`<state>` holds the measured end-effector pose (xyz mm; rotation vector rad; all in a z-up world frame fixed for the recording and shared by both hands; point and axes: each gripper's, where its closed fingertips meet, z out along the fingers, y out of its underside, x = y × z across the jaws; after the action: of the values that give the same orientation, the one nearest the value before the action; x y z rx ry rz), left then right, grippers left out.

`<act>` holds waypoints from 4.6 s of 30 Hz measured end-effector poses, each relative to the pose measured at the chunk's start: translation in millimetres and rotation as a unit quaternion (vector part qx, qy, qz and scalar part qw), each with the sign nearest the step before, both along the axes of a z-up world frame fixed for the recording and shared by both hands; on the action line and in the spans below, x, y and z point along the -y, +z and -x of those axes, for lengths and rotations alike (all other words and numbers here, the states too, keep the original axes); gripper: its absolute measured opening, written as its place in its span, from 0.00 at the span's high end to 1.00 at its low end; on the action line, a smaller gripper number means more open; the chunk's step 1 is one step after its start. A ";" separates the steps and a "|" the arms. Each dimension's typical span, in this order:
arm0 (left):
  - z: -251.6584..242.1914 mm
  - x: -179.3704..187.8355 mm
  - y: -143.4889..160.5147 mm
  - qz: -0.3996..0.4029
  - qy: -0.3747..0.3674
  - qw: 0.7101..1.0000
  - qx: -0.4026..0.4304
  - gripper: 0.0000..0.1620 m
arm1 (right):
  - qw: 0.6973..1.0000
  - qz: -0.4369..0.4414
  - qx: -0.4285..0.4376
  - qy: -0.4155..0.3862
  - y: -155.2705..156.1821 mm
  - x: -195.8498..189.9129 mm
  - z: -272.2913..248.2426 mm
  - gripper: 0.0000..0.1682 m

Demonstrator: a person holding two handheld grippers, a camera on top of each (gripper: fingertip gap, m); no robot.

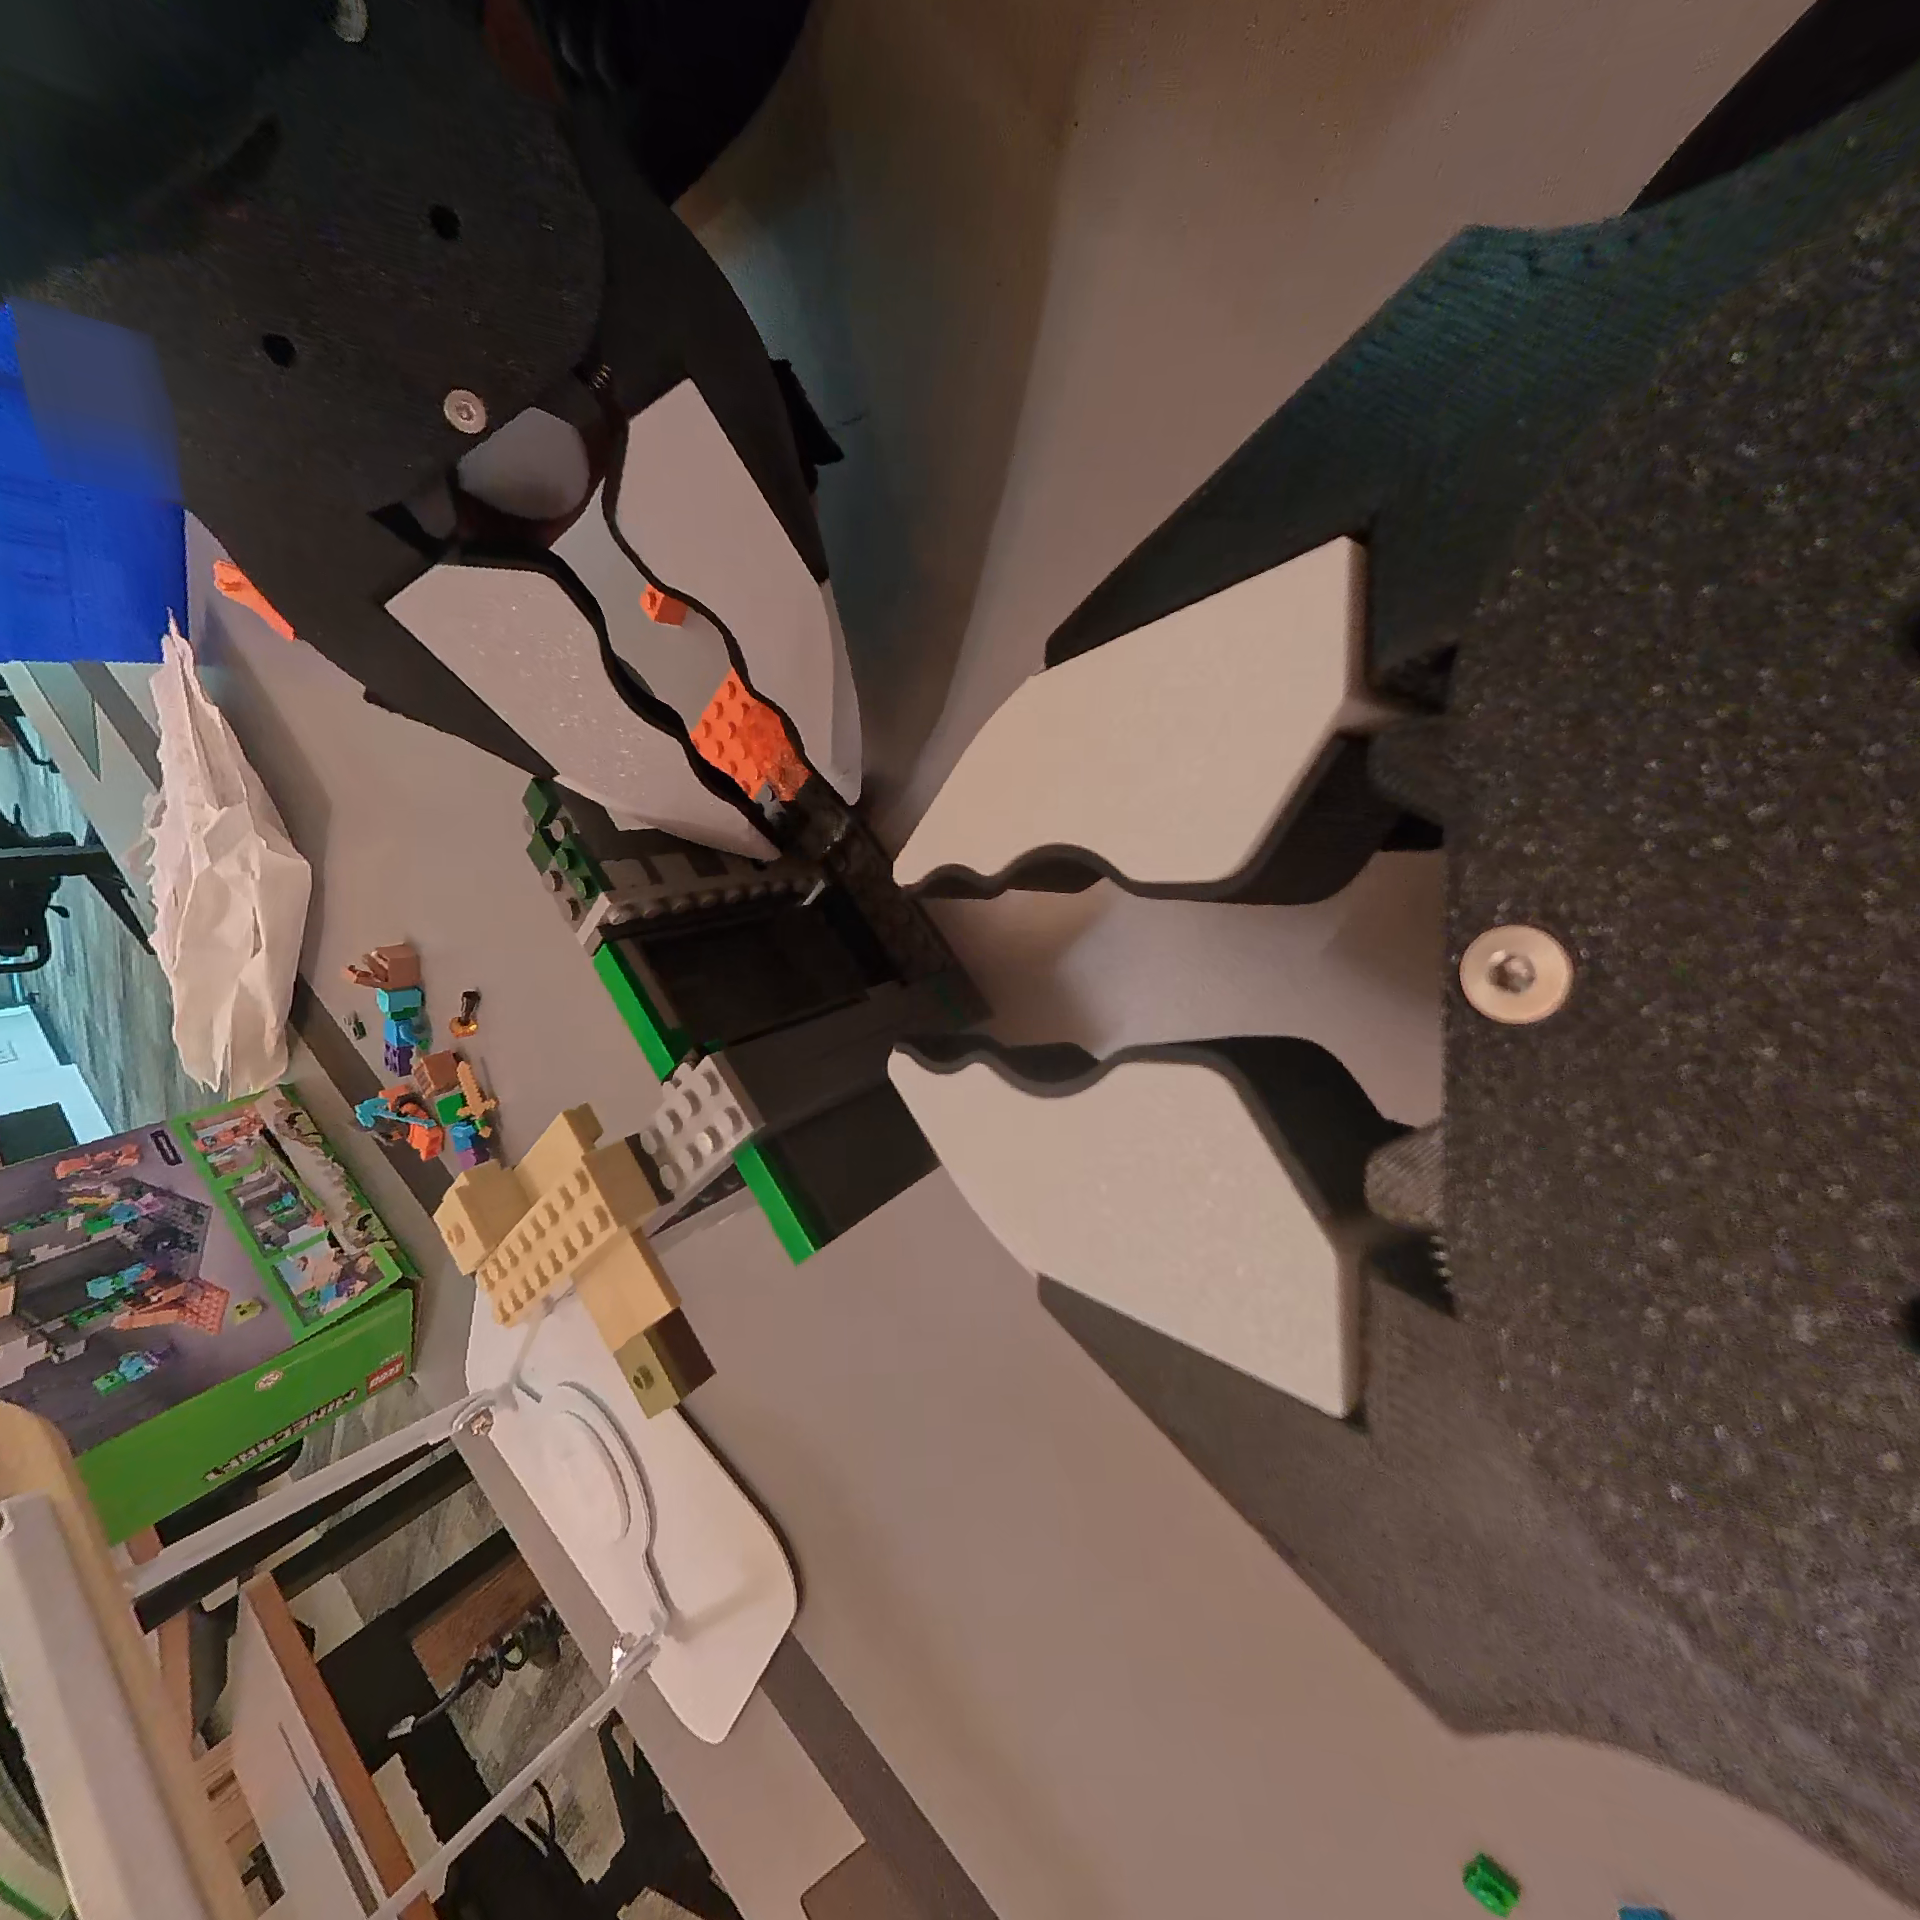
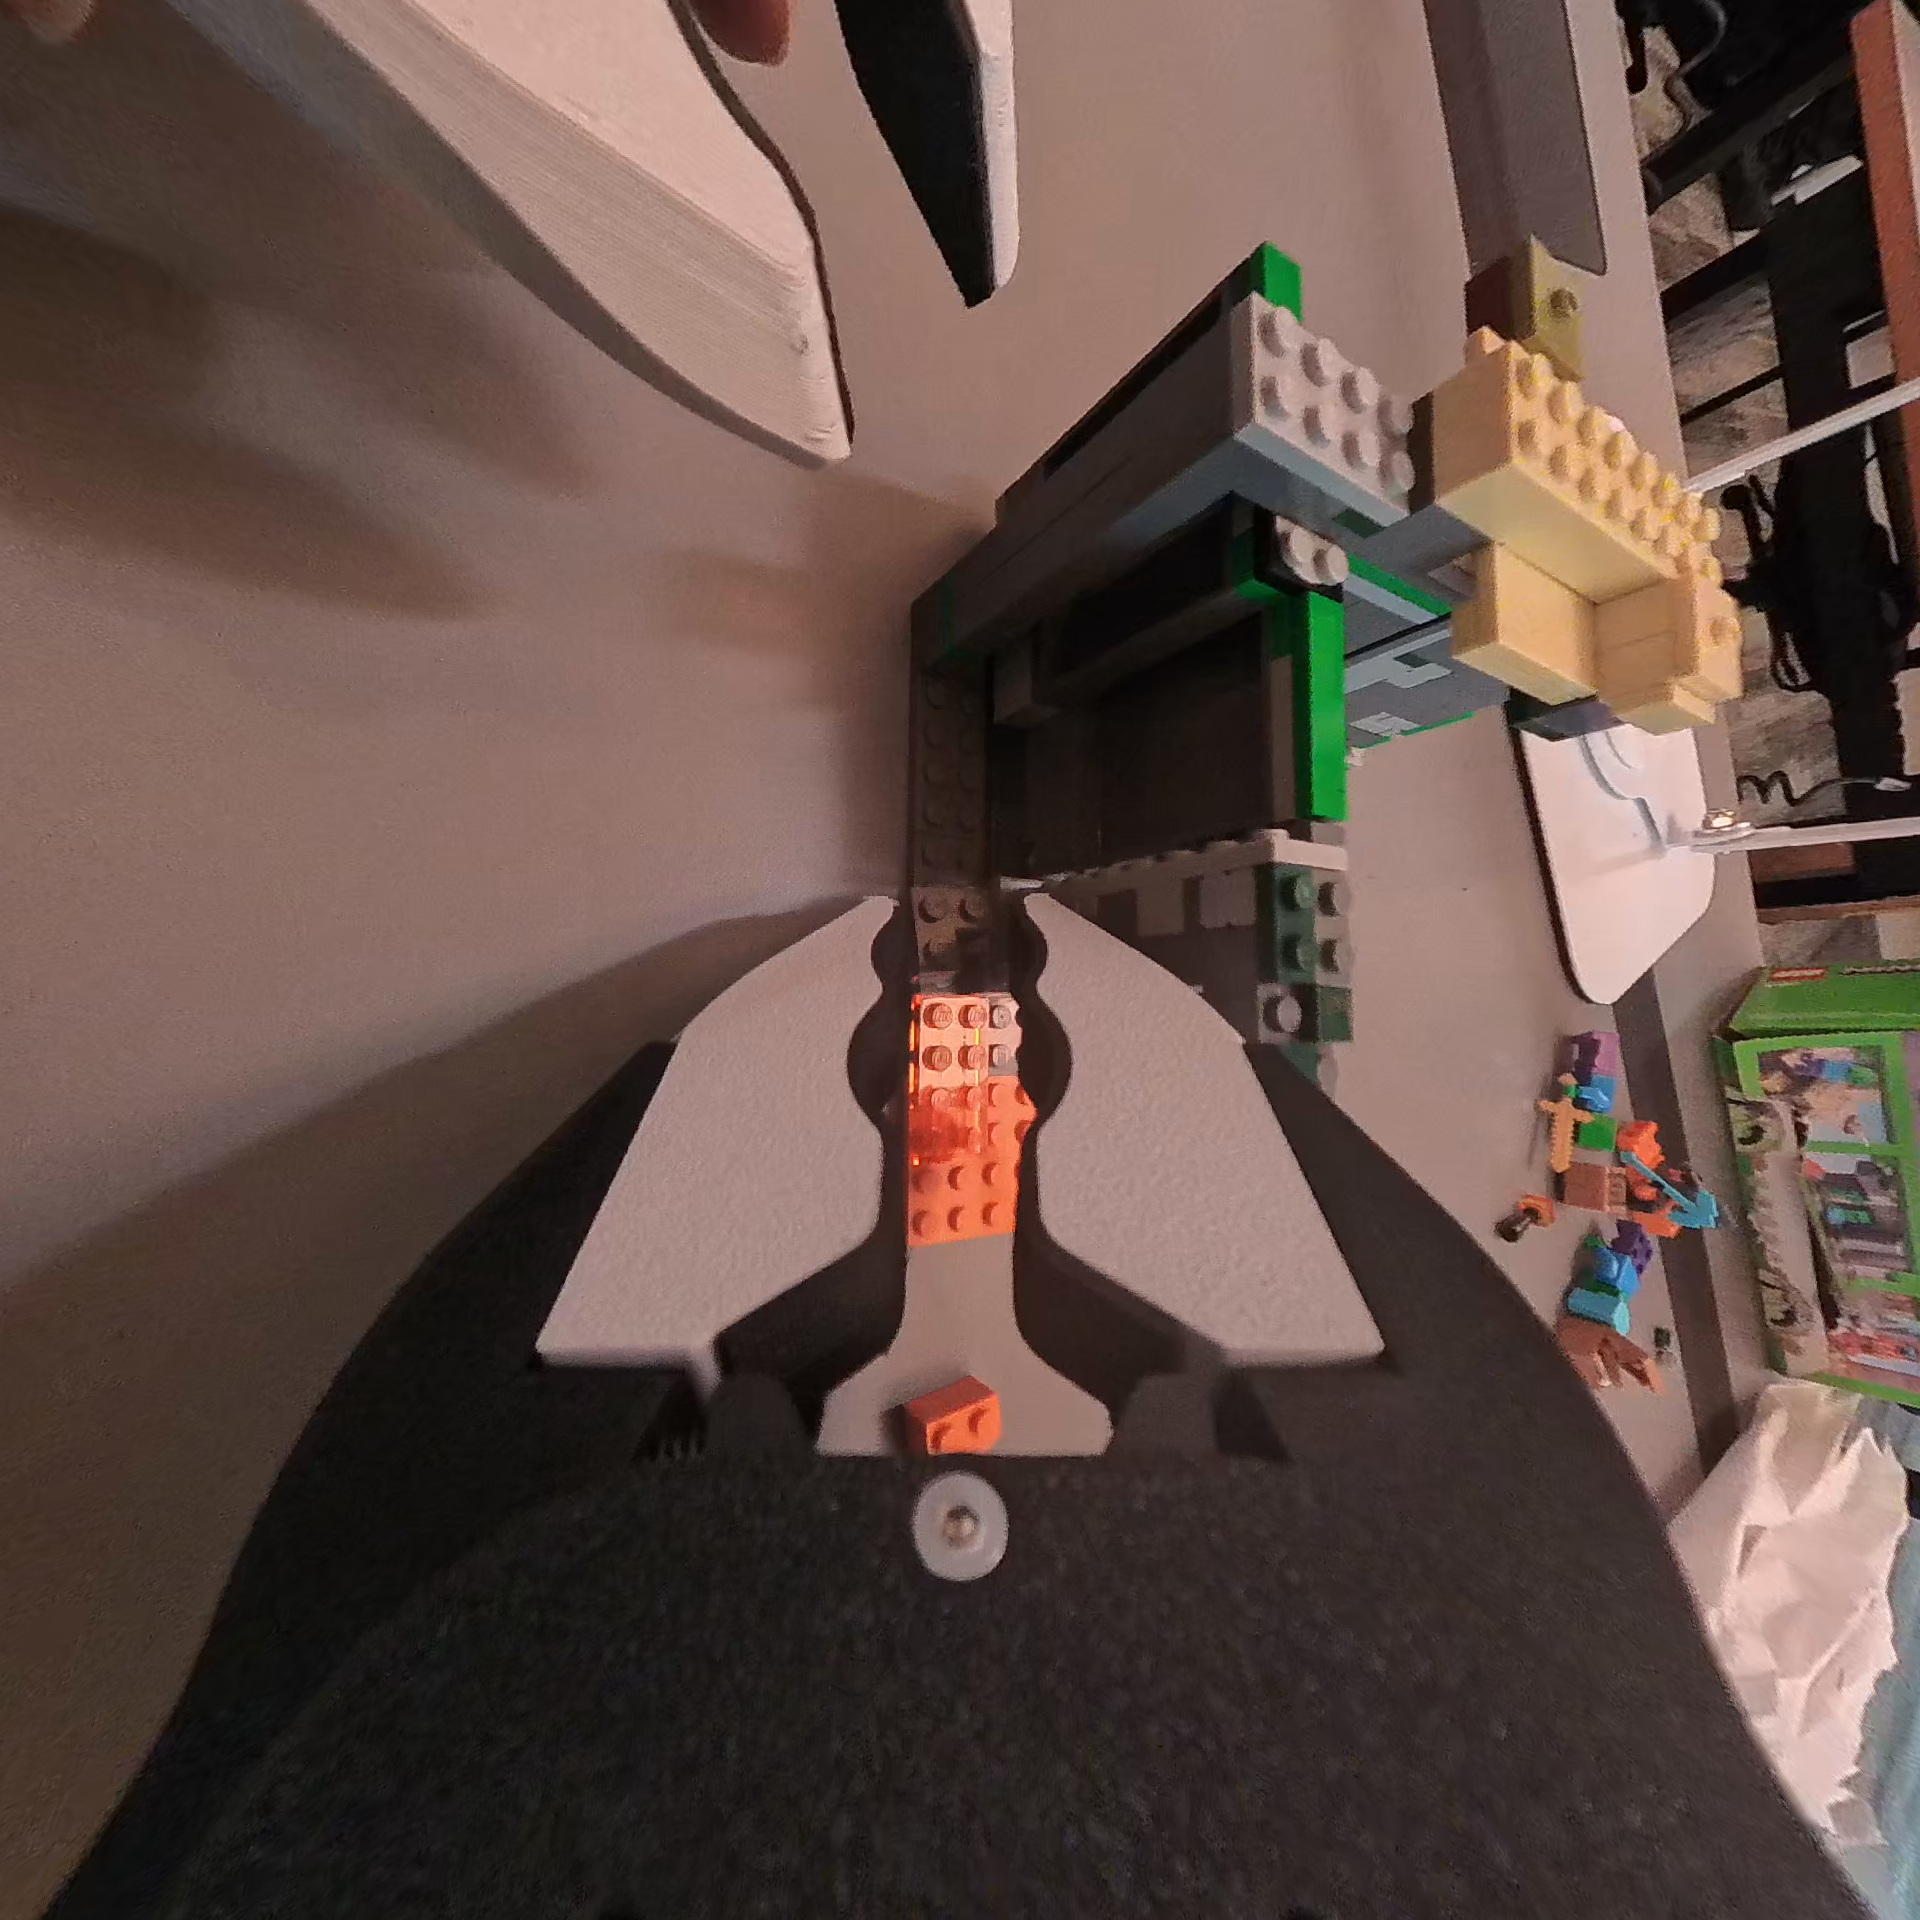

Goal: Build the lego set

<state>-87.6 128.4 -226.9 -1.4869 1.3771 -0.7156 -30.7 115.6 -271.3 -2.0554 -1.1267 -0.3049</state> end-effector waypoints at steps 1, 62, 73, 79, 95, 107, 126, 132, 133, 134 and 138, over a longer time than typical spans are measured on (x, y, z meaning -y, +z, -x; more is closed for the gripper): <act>0.0 0.0 0.0 0.000 0.000 1.000 0.000 0.85 | 1.000 -0.001 0.003 -0.001 0.0 -0.2 -0.3 0.90; -62.5 15.8 -45.3 0.037 -0.037 0.982 -0.179 0.96 | 0.985 0.023 -0.168 -0.014 2.8 4.4 -9.9 0.99; -66.7 16.1 -53.3 0.039 -0.040 0.981 -0.188 0.95 | 0.972 0.063 -0.219 -0.054 2.7 5.1 -11.9 1.00; -68.0 15.8 -55.6 0.038 -0.039 0.980 -0.192 0.95 | 0.969 0.083 -0.223 -0.062 0.8 5.6 -12.6 1.00; -68.8 15.2 -55.9 0.048 -0.036 0.980 -0.192 0.94 | 0.971 0.085 -0.217 -0.060 1.0 4.5 -11.6 1.00; -68.7 15.3 -55.4 0.057 -0.034 0.982 -0.177 0.94 | 0.974 0.043 -0.205 -0.090 4.8 1.5 -13.4 1.00; -70.5 15.4 -57.1 0.066 -0.037 0.982 -0.173 0.93 | 0.958 0.122 -0.229 -0.119 0.3 1.0 -15.3 1.00; -70.4 14.6 -56.8 0.065 -0.036 0.983 -0.170 0.93 | 0.953 0.107 -0.263 -0.101 1.9 3.4 -13.1 1.00; -70.0 14.4 -57.1 0.063 -0.035 0.983 -0.170 0.93 | 0.950 0.110 -0.279 -0.092 3.8 7.9 -11.6 1.00; -69.7 14.3 -57.3 0.061 -0.035 0.983 -0.171 0.93 | 0.947 0.105 -0.290 -0.086 7.9 11.8 -12.1 1.00; -69.4 16.2 -55.7 0.062 -0.038 0.983 -0.167 0.93 | 0.946 0.060 -0.310 -0.076 29.9 24.2 -33.0 1.00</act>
<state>-18.2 112.2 -282.6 -1.7173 1.6752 -0.6272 2.3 91.4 -241.3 -2.1233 -0.6100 0.3334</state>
